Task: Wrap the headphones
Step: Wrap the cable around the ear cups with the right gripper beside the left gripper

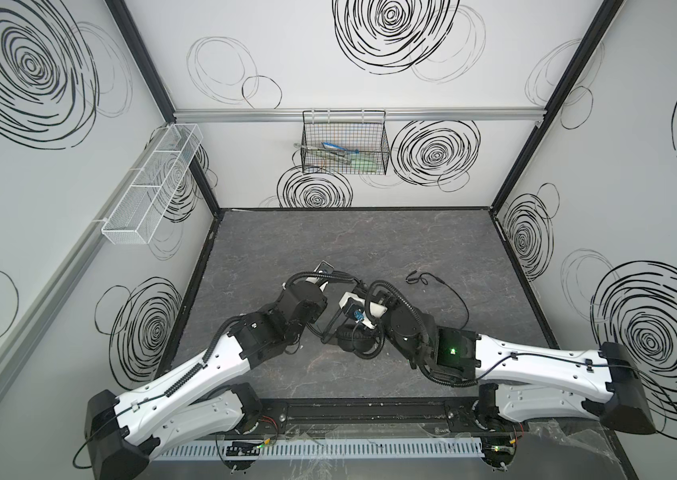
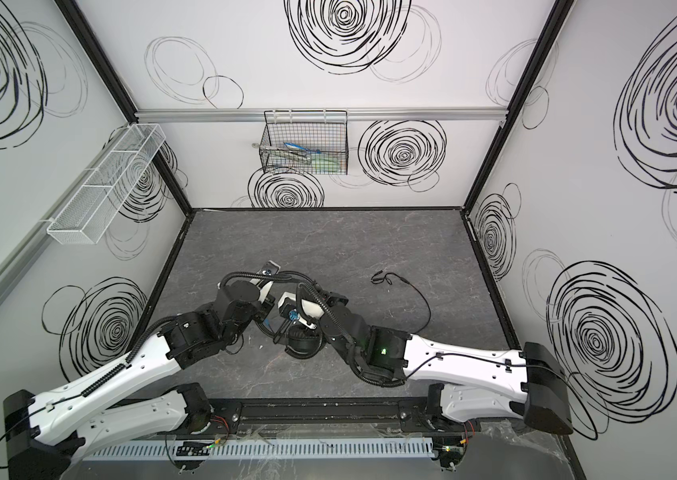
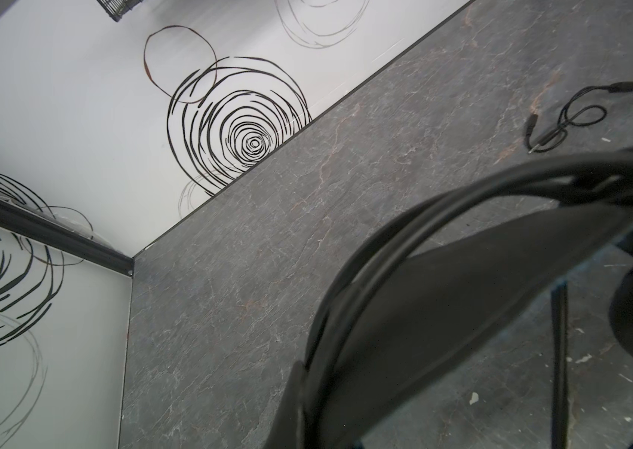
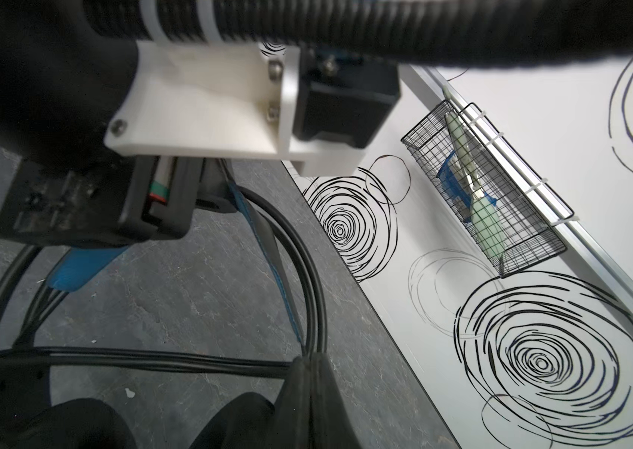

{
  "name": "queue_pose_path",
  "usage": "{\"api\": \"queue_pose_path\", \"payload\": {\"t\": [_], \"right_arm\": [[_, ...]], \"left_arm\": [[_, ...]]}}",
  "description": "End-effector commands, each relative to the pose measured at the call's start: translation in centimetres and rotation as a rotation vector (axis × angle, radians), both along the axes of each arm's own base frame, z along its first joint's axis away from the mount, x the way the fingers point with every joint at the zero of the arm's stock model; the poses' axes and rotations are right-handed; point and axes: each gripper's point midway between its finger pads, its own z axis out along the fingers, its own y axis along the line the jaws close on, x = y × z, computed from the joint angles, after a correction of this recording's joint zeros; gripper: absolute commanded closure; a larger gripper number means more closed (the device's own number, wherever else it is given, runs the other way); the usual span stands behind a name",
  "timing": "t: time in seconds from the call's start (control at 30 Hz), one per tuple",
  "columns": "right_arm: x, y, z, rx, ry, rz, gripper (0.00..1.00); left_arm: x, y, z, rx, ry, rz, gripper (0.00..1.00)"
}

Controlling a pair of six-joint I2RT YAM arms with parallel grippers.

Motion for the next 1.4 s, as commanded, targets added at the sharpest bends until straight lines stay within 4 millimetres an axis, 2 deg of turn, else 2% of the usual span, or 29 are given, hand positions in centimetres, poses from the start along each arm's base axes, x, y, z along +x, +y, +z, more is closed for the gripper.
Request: {"api": "queue_pose_path", "payload": {"t": [0.0, 0.1, 0.2, 0.4, 0.63, 0.77, 1.0, 1.13, 1.37], "right_arm": [[1.1, -2.0, 4.2, 0.126, -0.037, -0.065, 0.9], [1.1, -2.4, 4.9, 0.153, -0.038, -0.06, 0.91], [0.3, -2.0, 5.4, 0.158, -0.041, -0.01, 0.95], [-2.4, -0.2, 6.0, 0.133, -0.102, 0.083, 1.0], [-4.4, 0.8, 8.4, 0.175, -0.128, 0.128, 1.0], [-3.9, 0.6, 9.2, 0.203, -0.121, 0.097, 1.0], [-1.6, -0.1, 8.3, 0.209, -0.082, 0.023, 0.98], [0.0, -1.6, 8.4, 0.241, -0.06, -0.014, 0.94], [2.7, -4.4, 8.8, 0.297, -0.044, -0.082, 0.91]], "left_arm": [[-0.4, 0.5, 1.1, 0.005, -0.023, 0.013, 1.0], [-1.1, -0.2, 1.3, -0.009, -0.009, -0.031, 1.0], [-1.3, -0.5, 1.4, -0.009, 0.001, -0.04, 1.0], [-1.1, -0.4, 0.6, 0.0, 0.022, -0.011, 1.0], [-0.6, -0.1, -0.4, 0.001, 0.031, 0.016, 1.0], [-1.0, -0.6, -0.2, -0.016, 0.031, -0.017, 1.0], [-2.3, -1.3, 0.3, -0.07, 0.017, -0.097, 1.0], [-2.6, -1.3, 0.2, -0.069, 0.021, -0.108, 1.0], [-3.2, -2.7, 0.5, -0.081, 0.014, -0.164, 1.0]]}}
